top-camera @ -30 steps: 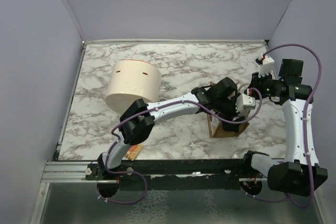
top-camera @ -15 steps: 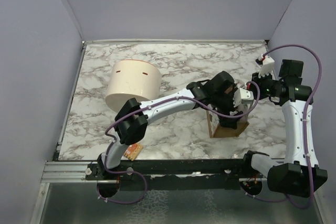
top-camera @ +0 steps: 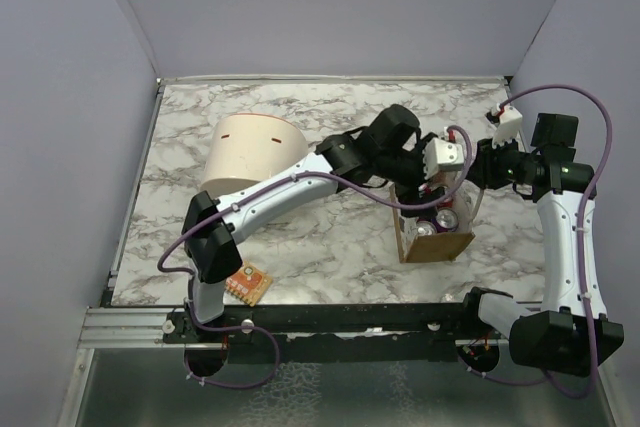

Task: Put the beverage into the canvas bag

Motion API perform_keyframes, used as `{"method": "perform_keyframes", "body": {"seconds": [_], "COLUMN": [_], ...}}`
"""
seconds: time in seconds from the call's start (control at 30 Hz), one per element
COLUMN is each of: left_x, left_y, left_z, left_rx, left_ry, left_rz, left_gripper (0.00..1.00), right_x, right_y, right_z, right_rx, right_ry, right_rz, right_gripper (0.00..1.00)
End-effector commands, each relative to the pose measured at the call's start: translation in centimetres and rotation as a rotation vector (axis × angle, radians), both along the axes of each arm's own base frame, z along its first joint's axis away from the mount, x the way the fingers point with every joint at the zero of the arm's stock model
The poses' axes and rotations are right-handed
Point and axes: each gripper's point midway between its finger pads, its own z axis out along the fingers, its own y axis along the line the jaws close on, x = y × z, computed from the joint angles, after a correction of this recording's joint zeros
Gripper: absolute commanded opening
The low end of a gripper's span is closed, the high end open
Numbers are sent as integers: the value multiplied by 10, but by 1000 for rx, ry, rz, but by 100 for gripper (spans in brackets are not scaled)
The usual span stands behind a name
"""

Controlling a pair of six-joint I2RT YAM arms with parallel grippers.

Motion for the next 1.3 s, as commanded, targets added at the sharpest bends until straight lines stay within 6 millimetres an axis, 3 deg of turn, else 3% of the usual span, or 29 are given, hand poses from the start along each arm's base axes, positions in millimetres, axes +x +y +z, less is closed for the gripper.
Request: {"method": "perform_keyframes", "body": {"seconds": [0.0,0.2,0.43,0.5,0.6,0.77,0.93,1.0,1.27], "left_x": [28,69,119,130,149,175,196,198,188], "left_y": [32,74,146,166,202,267,336,355,397], "left_z": [21,48,92,101,110,114,115,118,133], "left_rx": [-5,-31,-111,-126,-132,-146,-193,-224,-276], "left_ry": [-51,-110,-197,-232,-279,-330,-327,-308,-330], "left_rz": [116,300,575,650,778,1015,1262,1306,1371], "left_gripper": [89,89,95,98,99,99,99,99,99], "right_x": [7,12,26,33,43,61,84,90,109], "right_y": [1,-2,-10,-15,-24,-23,-16,-10,0], "right_z": [12,15,32,36,39,54,88,100,124], "right_rx": [-4,-12,-41,-61,-90,-66,-22,8,67], "right_ry": [-52,-51,-71,-76,-83,-116,-184,-211,-265], "right_rz": [25,23,4,-14,-43,-42,-11,5,61], "right_gripper": [27,37,51,70,86,100,100,100,100]}}
